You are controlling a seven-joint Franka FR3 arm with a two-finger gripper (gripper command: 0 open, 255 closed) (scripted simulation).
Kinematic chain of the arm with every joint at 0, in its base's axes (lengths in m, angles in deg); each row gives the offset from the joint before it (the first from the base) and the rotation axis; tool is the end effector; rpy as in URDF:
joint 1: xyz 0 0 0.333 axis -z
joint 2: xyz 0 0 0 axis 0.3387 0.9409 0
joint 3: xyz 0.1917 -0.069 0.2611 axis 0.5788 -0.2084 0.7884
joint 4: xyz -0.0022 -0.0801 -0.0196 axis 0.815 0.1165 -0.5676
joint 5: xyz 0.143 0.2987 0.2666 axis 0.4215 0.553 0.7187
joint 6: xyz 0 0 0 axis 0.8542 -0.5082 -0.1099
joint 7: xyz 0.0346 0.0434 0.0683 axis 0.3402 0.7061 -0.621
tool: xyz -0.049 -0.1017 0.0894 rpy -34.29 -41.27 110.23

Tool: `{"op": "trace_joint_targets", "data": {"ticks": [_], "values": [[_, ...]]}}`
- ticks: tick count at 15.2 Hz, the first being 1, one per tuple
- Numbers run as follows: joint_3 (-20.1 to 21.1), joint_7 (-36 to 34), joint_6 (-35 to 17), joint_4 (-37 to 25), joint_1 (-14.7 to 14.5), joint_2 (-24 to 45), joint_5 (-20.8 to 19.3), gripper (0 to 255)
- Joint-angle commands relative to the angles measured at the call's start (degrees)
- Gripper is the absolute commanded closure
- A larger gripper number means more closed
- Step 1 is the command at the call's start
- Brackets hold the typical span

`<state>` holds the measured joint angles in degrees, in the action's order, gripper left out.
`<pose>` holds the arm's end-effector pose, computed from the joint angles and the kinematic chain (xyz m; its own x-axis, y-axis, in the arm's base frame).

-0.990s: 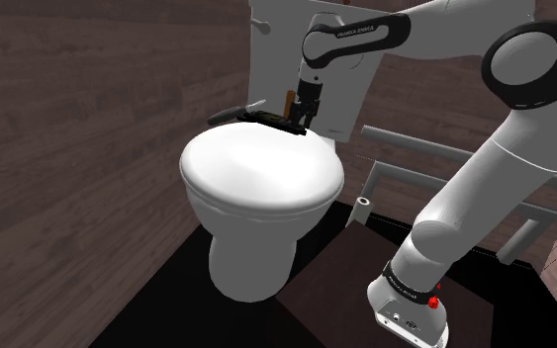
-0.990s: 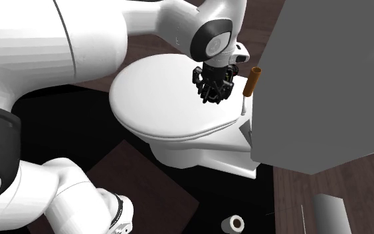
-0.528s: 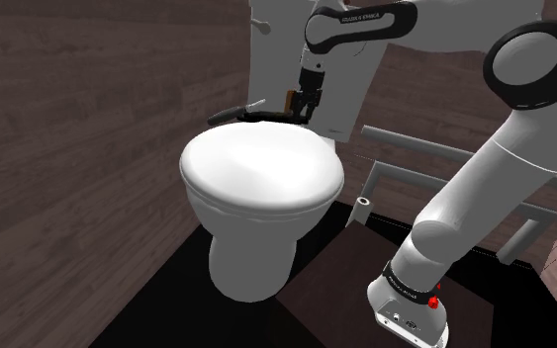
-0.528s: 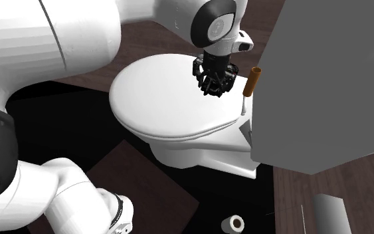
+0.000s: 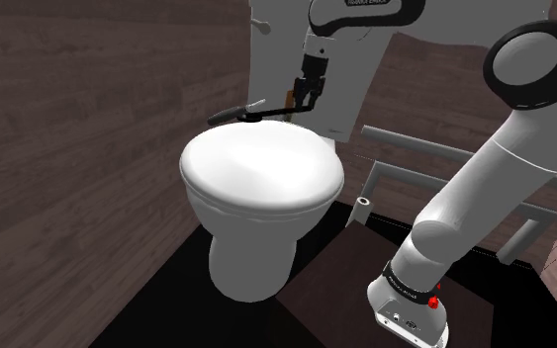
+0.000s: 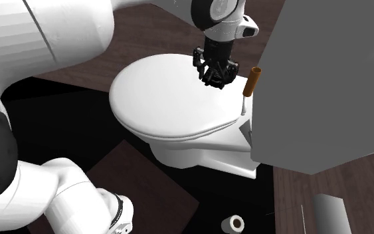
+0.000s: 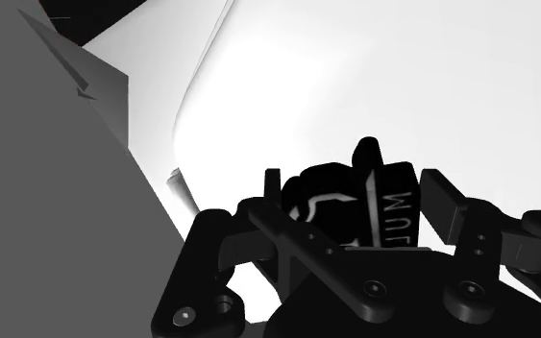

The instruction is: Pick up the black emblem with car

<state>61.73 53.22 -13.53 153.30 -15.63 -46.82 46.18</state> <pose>0.5353 -0.0934 0.5485 0.9989 0.0469 0.0046 0.0470 -0.9986 -0.0241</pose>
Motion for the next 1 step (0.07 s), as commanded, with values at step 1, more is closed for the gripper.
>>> {"op": "trace_joint_targets", "data": {"ticks": [1], "values": [[0.0, 0.0, 0.5, -0.5, 0.0, 0.0, 0.0, 255]]}}
